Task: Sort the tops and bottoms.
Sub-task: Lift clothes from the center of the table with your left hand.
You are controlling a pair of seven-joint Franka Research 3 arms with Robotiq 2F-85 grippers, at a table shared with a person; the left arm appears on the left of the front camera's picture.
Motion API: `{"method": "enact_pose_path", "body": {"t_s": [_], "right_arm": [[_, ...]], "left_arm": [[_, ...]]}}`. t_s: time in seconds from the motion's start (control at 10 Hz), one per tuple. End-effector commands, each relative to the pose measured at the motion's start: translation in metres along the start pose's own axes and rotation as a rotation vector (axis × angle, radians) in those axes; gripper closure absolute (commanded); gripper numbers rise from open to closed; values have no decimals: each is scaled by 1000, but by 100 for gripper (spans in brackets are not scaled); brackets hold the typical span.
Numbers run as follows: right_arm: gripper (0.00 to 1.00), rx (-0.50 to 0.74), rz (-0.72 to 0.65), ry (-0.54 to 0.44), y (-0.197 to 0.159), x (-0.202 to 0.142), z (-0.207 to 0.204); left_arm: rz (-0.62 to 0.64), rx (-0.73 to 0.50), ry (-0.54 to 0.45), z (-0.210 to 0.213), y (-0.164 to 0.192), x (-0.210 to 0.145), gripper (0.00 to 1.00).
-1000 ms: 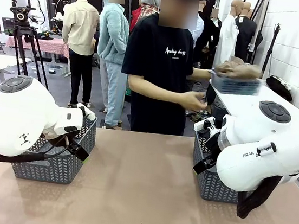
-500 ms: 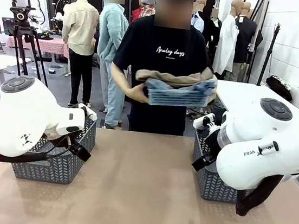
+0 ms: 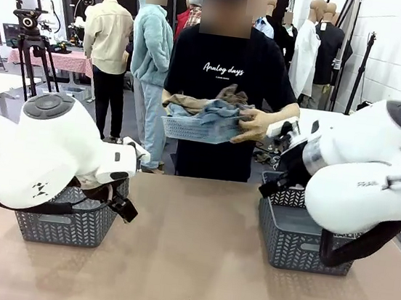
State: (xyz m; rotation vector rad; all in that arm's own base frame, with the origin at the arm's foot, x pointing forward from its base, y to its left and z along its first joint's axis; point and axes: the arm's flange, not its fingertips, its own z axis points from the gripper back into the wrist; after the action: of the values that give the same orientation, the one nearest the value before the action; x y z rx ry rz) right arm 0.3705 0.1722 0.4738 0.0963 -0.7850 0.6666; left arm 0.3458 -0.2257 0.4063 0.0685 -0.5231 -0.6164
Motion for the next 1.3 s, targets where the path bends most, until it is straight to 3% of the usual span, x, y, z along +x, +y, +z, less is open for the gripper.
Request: {"method": "enact_pose_path", "body": {"t_s": [0.0, 0.3, 0.7, 0.8, 0.9, 1.2], "right_arm": [[0, 44, -22, -46, -4, -39, 37], [0, 64, -51, -77, -6, -42, 53], [0, 66, -75, -79, -11, -38, 51], [0, 32, -64, -70, -19, 9, 50], [0, 32, -64, -70, -19, 9, 50], [0, 32, -64, -70, -19, 9, 50]], "left_arm": [[-28, 96, 38, 17, -36, 4, 0], [-54, 197, 48, 11, -78, 16, 0], [-58, 251, 45, 6, -92, 17, 0], [-31, 265, 19, -2, -90, 11, 0], [-90, 206, 48, 17, -85, 11, 0], [-90, 206, 48, 17, -85, 11, 0]]}}
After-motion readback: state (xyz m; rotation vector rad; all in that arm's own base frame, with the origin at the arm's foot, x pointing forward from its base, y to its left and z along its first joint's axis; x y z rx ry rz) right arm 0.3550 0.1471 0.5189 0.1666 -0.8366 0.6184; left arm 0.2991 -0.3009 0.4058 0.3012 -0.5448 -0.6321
